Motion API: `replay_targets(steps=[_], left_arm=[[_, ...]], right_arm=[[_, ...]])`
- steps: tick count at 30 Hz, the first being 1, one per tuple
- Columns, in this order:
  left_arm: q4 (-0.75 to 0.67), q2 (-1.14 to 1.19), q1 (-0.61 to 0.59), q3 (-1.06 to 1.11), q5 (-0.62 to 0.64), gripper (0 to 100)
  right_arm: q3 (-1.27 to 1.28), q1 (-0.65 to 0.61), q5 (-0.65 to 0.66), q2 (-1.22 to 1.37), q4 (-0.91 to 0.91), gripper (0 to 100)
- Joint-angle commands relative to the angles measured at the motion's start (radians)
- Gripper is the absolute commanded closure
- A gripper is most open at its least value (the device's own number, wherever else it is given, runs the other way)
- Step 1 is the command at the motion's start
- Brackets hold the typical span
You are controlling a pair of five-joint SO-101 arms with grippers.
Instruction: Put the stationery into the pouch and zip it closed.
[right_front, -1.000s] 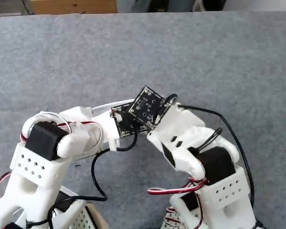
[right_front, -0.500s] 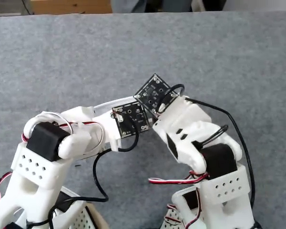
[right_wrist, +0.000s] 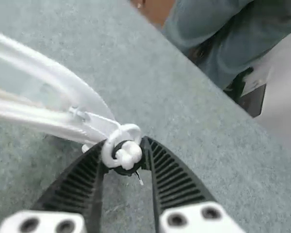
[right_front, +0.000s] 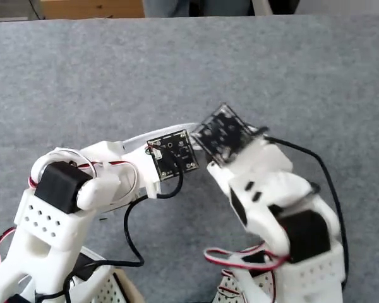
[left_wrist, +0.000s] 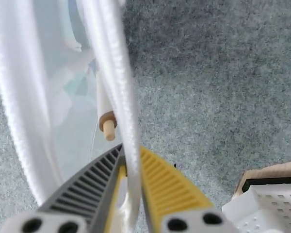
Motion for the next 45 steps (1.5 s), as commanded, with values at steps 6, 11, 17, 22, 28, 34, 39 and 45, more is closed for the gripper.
replay_targets(steps=[6,11,17,22,28,34,39,45], left_arm=[[0.006,-0.014,-0.002,-0.053,0.009,97],[0.006,-0.014,-0.002,-0.048,0.009,97],[0.006,-0.014,-0.002,-0.048,0.011,97],[0.006,-0.014,-0.001,-0.053,0.041,97],[0.006,-0.014,-0.002,-0.047,0.043,97],[0.006,-0.014,-0.002,-0.047,0.043,97],[0.006,-0.011,-0.002,-0.047,0.044,97],[0.006,-0.006,-0.004,-0.047,0.044,97]], right_arm=[[-0.16,0.005,-0.028,-0.025,0.114,98.6],[-0.257,-0.143,-0.023,-0.025,0.147,98.6],[-0.366,-0.241,-0.02,-0.025,0.15,98.6],[-0.44,-0.242,-0.02,-0.025,0.15,98.6],[-0.496,-0.249,-0.026,-0.025,0.15,98.6],[-0.561,-0.391,-0.028,-0.021,0.219,98.6],[-0.622,-0.416,-0.028,-0.018,0.252,98.6],[-0.662,-0.456,-0.02,-0.016,0.278,98.6]])
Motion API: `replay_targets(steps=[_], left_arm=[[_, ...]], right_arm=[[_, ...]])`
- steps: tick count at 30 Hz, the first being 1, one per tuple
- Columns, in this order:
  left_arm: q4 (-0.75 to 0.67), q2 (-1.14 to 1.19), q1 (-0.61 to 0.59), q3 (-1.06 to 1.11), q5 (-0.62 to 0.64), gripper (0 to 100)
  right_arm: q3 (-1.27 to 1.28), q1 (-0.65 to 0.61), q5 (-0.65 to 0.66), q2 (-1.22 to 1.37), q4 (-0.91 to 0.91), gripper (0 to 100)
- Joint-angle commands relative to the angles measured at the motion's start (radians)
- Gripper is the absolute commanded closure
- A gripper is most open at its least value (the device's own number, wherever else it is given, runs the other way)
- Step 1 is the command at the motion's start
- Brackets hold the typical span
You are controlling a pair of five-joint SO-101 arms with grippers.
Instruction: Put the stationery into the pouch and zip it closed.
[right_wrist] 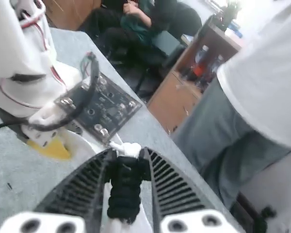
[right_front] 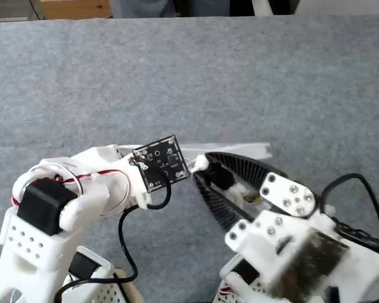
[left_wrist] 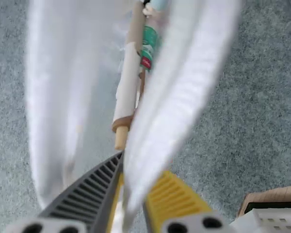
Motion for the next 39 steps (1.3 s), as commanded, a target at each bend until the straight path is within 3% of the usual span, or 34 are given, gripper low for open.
replay_targets(steps=[1,13,19,24,31,39], left_arm=[[0.005,0.014,-0.007,-0.028,0.014,97],[0.003,0.012,-0.007,-0.028,0.014,97],[0.003,0.008,-0.007,-0.028,0.014,97],[0.003,0.008,-0.007,-0.031,0.014,97],[0.003,0.008,-0.007,-0.036,0.014,97],[0.003,0.006,-0.007,-0.036,0.015,97]], right_arm=[[-0.061,-0.032,-0.003,-0.002,-0.005,98.6],[-0.061,-0.094,-0.005,-0.01,-0.003,98.5],[-0.007,0.118,-0.002,0.005,0.052,92.9],[0.18,0.293,0.0,0.007,0.034,86.4],[0.568,0.313,0.009,0.015,-0.127,85.9],[0.885,0.368,0.011,0.015,-0.367,78.3]])
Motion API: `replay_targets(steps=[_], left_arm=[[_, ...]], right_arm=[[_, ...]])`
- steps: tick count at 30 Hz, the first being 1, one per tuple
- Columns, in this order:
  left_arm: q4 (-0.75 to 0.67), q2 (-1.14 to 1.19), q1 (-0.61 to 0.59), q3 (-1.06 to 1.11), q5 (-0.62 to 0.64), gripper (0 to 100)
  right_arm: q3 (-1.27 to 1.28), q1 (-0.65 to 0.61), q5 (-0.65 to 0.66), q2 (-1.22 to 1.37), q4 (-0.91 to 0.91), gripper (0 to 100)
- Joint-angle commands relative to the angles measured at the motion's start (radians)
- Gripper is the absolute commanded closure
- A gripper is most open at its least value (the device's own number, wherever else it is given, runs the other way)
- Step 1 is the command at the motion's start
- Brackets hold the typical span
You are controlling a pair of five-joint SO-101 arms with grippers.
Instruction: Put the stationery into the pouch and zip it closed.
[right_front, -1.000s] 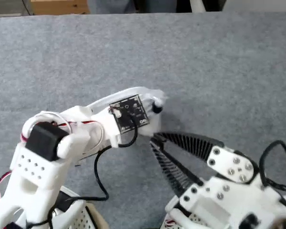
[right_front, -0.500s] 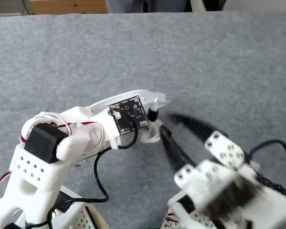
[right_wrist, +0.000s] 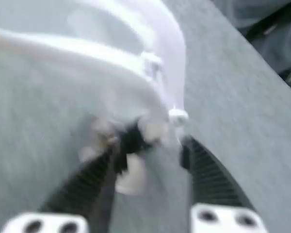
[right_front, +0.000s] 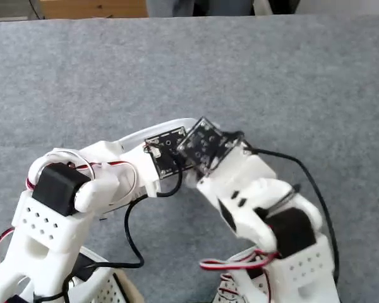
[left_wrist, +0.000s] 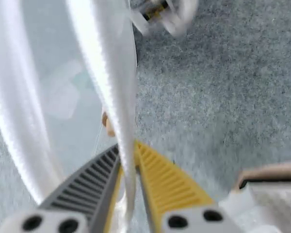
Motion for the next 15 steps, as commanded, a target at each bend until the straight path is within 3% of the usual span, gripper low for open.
replay_targets(steps=[1,15], left_arm=[[0.003,-0.011,-0.005,-0.038,0.012,97],[0.003,-0.011,-0.005,-0.038,0.012,97]], right_arm=[[0.071,0.029,0.015,0.021,-0.08,78.3],[0.039,0.031,0.017,0.013,-0.137,87.2]])
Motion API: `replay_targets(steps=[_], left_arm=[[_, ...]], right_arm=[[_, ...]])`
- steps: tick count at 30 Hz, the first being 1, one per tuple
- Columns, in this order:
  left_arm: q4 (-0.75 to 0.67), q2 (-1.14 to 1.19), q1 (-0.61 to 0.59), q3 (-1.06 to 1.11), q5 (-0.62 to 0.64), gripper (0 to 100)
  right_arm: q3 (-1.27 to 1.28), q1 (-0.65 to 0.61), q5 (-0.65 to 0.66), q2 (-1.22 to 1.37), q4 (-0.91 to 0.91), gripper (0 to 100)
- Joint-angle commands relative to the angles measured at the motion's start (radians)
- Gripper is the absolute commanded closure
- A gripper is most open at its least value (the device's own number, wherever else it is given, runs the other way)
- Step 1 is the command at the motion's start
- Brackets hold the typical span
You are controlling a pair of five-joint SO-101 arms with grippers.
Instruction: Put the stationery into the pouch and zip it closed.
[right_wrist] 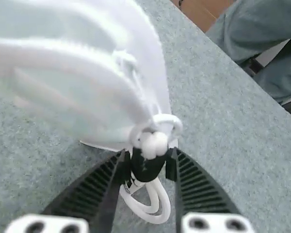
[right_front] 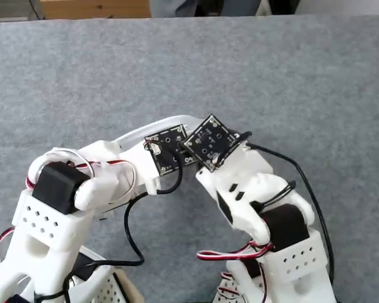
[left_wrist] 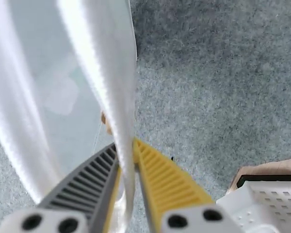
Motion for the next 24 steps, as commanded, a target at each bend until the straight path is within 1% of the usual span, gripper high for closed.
replay_targets(steps=[1,3,6,8,16,24], left_arm=[[0.002,-0.011,0.001,-0.038,0.003,97],[0.002,-0.011,0.001,-0.038,0.003,97],[0.002,-0.011,0.001,-0.038,0.003,97],[0.002,-0.011,0.001,-0.038,0.003,97],[0.002,-0.011,0.001,-0.038,0.012,97],[0.002,-0.011,0.001,-0.036,0.025,97]], right_arm=[[-0.021,0.008,0.018,0.013,-0.018,87.2],[-0.027,0.008,0.018,0.013,-0.02,89.1],[-0.059,0.008,0.018,0.013,-0.017,98.8],[-0.079,0.009,0.018,0.013,-0.014,97.6],[-0.137,0.009,0.018,0.013,-0.008,98.6],[-0.297,0.005,0.018,-0.001,0.11,98.6]])
